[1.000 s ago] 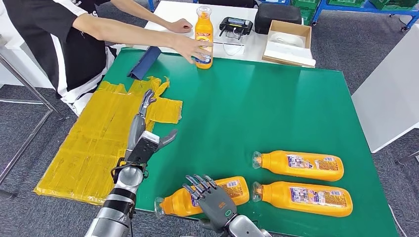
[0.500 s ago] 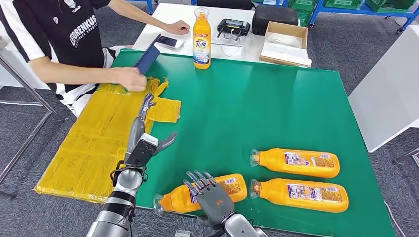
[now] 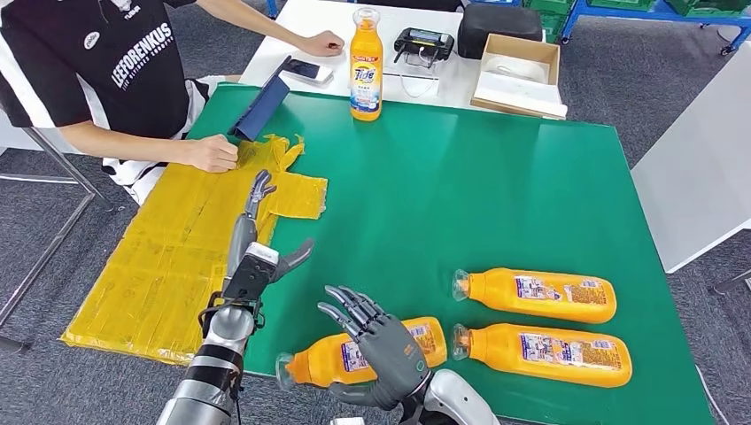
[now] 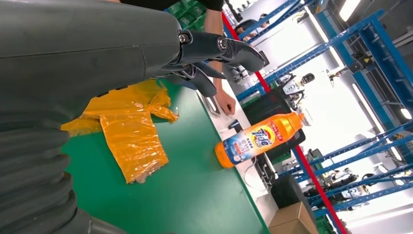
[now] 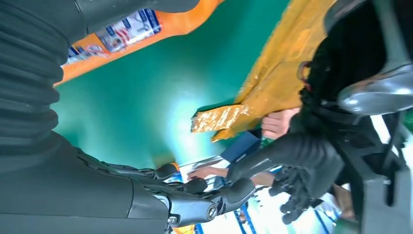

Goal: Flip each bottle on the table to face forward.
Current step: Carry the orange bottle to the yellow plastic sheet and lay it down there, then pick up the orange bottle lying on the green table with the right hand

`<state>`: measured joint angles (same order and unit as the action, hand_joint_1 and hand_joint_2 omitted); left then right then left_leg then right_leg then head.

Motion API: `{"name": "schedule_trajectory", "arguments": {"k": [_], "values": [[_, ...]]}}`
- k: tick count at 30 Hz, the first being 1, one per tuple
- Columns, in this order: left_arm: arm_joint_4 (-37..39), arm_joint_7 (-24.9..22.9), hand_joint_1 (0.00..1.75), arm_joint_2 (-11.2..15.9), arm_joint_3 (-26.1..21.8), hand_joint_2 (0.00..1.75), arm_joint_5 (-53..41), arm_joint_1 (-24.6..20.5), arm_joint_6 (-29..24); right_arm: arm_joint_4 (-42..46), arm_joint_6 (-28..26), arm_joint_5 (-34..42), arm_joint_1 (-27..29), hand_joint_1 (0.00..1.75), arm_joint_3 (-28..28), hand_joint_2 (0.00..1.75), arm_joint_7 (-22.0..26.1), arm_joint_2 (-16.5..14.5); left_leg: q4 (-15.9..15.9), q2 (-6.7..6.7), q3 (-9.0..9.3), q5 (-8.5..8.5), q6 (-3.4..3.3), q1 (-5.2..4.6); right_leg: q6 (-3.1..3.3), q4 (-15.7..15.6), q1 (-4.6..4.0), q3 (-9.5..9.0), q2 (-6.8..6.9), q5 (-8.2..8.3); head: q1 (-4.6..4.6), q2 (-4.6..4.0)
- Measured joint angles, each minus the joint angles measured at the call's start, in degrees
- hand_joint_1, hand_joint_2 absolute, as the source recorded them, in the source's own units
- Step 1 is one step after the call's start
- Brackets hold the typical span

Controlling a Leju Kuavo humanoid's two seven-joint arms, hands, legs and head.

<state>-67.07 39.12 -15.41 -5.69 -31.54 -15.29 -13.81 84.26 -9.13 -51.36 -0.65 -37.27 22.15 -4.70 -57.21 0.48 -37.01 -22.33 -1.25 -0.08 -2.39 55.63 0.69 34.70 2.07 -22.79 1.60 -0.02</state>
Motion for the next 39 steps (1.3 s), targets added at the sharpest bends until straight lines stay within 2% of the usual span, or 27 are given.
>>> {"name": "schedule_trajectory", "arguments": {"k": [9, 18, 23, 31, 39], "values": [[0.8, 0.2, 0.0, 0.0, -0.1, 1.75, 0.6, -0.3, 0.0, 1.2, -0.1, -0.2, 0.5, 0.0, -0.2, 1.75, 0.2, 1.3, 0.0, 0.0, -0.03, -0.1, 0.01, -0.03, -0.01, 0.0, 0.03, 0.06, 0.0, -0.1, 0.01, 0.0], [1.3, 0.5, 0.0, 0.0, -0.2, 1.75, 0.9, -1.0, 0.4, -0.7, 0.3, -3.9, 0.6, 0.0, 0.1, 1.75, -2.2, 2.2, 0.0, 0.0, -0.07, -0.1, 0.02, -0.03, -0.01, 0.0, 0.03, 0.1, 0.0, -0.11, 0.01, 0.0], [1.7, 0.5, 0.0, 0.0, -0.2, 1.75, 0.9, -1.1, 0.4, -3.2, -1.3, -8.1, 0.7, 0.0, 0.5, 1.75, -5.2, 2.6, 0.0, 0.0, -0.09, -0.1, 0.02, -0.03, -0.01, 0.0, 0.04, 0.1, 0.0, -0.11, 0.0, 0.0], [1.7, 0.5, 0.0, 0.0, -0.2, 1.75, 0.9, -1.1, 0.4, -3.5, -1.5, -8.5, 0.7, 0.0, 0.6, 1.75, -5.5, 2.6, 0.0, -0.01, -0.1, -0.1, 0.02, -0.03, -0.01, 0.0, 0.04, 0.1, 0.0, -0.11, -0.01, 0.0], [1.8, 0.5, 0.0, 0.0, -0.2, 1.75, 1.0, -1.0, 0.8, -7.9, -3.5, -12.1, 0.1, 0.0, 4.3, 1.75, -8.6, 2.0, 0.0, -0.02, -0.15, -0.1, 0.02, -0.03, -0.01, 0.0, 0.03, 0.13, 0.0, -0.11, -0.01, 0.0]]}}
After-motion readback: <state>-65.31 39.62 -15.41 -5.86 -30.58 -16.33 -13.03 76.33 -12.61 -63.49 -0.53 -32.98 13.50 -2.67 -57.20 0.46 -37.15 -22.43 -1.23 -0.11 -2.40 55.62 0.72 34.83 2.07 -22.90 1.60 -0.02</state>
